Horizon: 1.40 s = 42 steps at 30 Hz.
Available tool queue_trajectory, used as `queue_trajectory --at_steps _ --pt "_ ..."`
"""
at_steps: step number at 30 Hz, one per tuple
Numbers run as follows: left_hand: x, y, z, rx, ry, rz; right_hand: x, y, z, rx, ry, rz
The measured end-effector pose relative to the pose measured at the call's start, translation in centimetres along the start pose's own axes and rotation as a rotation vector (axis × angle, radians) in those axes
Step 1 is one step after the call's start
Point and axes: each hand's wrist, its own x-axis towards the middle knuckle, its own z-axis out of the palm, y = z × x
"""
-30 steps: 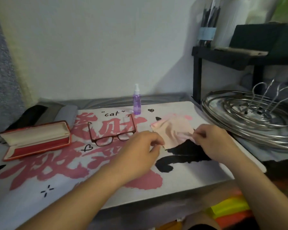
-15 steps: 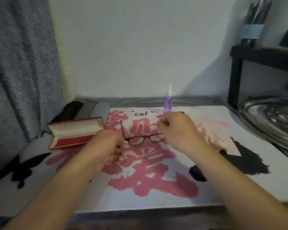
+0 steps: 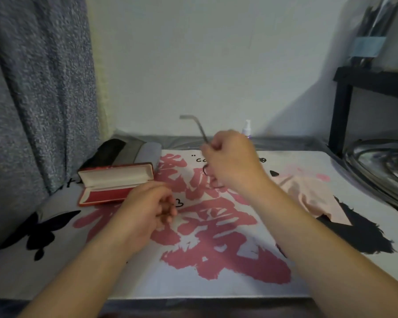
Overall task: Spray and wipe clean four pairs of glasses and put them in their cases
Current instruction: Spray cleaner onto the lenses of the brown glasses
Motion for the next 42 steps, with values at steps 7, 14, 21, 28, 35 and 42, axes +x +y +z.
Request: queue_trajectory --at_steps 7,14,21,28,35,42 --pt "1.7 2.3 1.1 -0.159 -0.192 0.241 2.7 2.2 -4.4 0.335 0.19 -0.056" --pt "6.0 3.3 2.4 0.147 0.035 0.417 4.4 8.3 -1.8 0.279 0.32 -0.059" --pt "7.1 2.3 2.4 0.164 0.241 0.777 3.4 10.7 -2.0 0.257 0.296 -0.067" --pt "6.9 1.4 1.8 0.26 0.125 0.802 6.9 13.7 -2.2 0.157 0.367 0.13" --pt "6.7 1.6 1.9 0.242 0.039 0.647 10.5 12.5 -1.7 0.224 0.181 0.074" --pt "7.2 1.7 1.4 0.232 0.022 0.556 9.1 11.4 -4.7 0.564 0.297 0.088"
